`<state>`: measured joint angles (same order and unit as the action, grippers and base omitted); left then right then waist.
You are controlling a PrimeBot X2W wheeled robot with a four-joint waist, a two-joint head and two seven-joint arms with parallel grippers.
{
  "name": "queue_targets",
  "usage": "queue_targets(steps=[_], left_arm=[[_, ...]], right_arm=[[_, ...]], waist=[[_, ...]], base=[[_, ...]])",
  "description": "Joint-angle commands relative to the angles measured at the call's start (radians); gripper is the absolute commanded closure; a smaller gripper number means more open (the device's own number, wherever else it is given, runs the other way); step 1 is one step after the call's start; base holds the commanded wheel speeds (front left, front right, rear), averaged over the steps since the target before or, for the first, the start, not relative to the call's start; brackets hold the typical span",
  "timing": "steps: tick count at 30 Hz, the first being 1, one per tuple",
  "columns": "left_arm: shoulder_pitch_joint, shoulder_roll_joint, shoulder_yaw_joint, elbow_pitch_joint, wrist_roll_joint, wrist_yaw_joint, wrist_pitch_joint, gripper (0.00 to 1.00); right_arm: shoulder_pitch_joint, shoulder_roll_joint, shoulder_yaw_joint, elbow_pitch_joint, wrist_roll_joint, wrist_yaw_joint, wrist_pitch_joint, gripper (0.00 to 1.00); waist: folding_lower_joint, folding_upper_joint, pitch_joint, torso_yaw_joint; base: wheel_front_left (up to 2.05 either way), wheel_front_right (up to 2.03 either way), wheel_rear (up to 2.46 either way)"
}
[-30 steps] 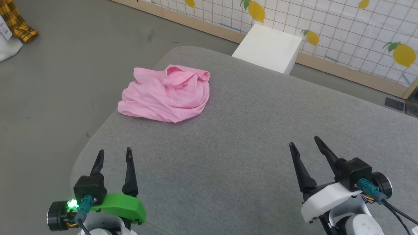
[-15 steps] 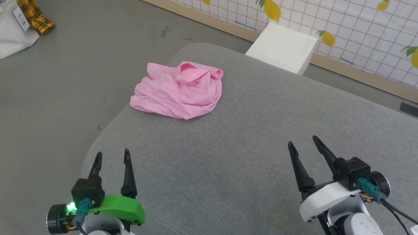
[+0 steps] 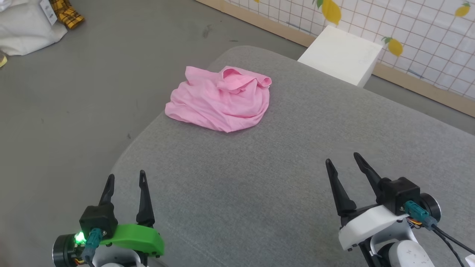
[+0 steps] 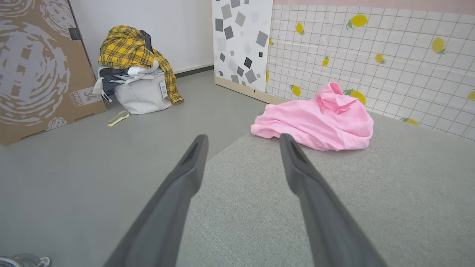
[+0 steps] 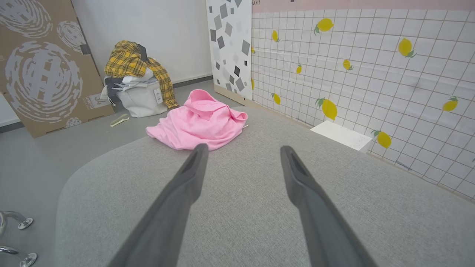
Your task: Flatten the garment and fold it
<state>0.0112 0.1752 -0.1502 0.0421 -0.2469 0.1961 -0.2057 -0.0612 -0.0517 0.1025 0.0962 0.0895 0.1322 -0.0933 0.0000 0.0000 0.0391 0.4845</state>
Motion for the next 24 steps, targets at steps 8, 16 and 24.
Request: queue_targets(steps=[8, 16, 24], left_arm=[[0.020, 0.018, -0.019, 0.001, -0.035, 0.029, -0.025, 0.00], [0.005, 0.008, -0.012, -0.008, -0.105, 0.036, -0.028, 0.00], [-0.342, 0.068, 0.030, 0.023, -0.199, -0.018, 0.194, 0.00]], right_arm=[[-0.021, 0.001, 0.009, 0.011, 0.014, -0.001, -0.017, 0.00], [-0.035, 0.001, 0.019, 0.017, 0.023, -0.002, -0.022, 0.00], [-0.110, 0.001, 0.007, -0.047, -0.024, -0.002, 0.009, 0.00]], waist=[[0.0000, 0.0000, 0.008, 0.033], [0.0000, 0.0000, 0.025, 0.046], [0.0000, 0.0000, 0.221, -0.078]], base=[[0.00, 0.00, 0.00], [0.00, 0.00, 0.00], [0.00, 0.00, 0.00]])
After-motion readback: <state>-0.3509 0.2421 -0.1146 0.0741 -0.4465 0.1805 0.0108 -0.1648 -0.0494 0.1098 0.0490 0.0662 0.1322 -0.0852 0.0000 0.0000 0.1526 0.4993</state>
